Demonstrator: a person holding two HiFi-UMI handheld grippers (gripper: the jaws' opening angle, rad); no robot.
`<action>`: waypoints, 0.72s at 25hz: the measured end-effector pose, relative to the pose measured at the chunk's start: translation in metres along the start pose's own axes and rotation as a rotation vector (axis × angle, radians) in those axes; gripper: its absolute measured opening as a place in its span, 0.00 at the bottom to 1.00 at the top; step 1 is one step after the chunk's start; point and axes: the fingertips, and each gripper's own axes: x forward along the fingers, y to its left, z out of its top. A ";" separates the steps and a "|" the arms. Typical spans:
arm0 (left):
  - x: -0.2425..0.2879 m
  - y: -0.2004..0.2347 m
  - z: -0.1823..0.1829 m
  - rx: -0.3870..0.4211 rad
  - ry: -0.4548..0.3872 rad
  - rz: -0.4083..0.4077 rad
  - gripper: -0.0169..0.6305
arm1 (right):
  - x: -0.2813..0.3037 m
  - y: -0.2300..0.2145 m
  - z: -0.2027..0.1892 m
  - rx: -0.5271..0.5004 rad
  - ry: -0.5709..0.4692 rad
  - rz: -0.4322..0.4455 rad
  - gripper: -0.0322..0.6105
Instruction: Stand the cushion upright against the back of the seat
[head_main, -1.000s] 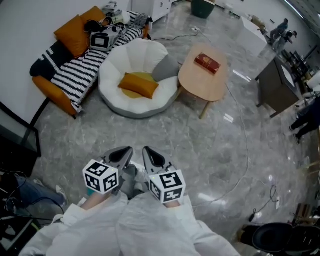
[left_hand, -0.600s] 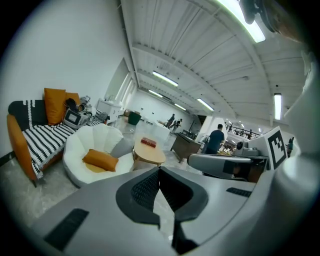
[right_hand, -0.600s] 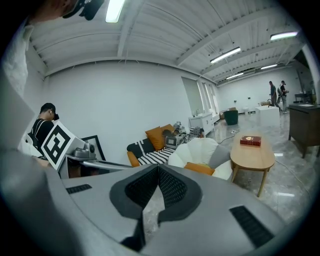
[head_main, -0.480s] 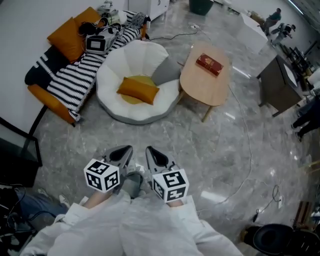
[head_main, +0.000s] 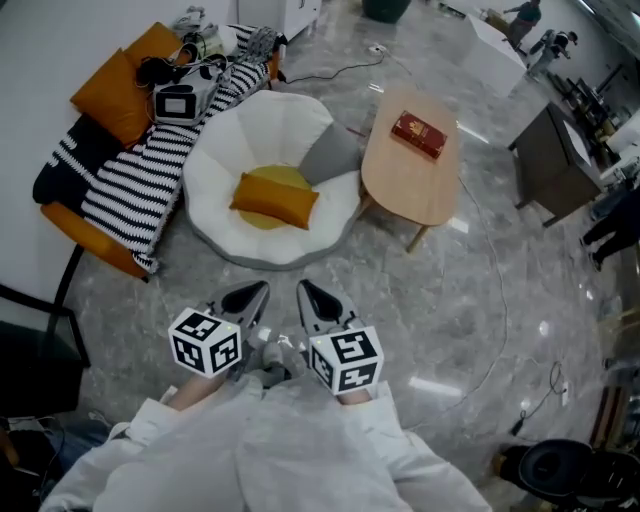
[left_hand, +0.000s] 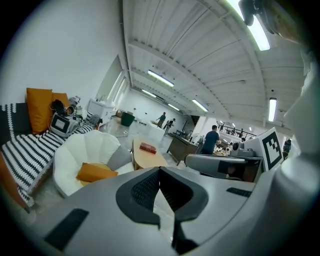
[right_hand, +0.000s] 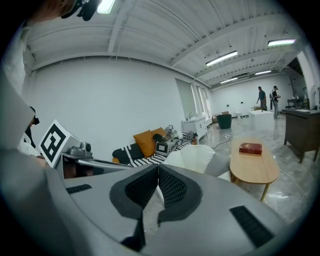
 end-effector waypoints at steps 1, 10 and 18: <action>0.003 0.010 0.005 -0.002 0.004 -0.006 0.04 | 0.011 -0.001 0.004 0.004 -0.001 -0.006 0.07; 0.032 0.053 0.019 -0.020 0.038 -0.053 0.04 | 0.065 -0.011 0.005 0.049 0.027 -0.042 0.07; 0.051 0.084 0.030 -0.046 0.048 -0.032 0.04 | 0.098 -0.027 0.016 0.057 0.038 -0.038 0.07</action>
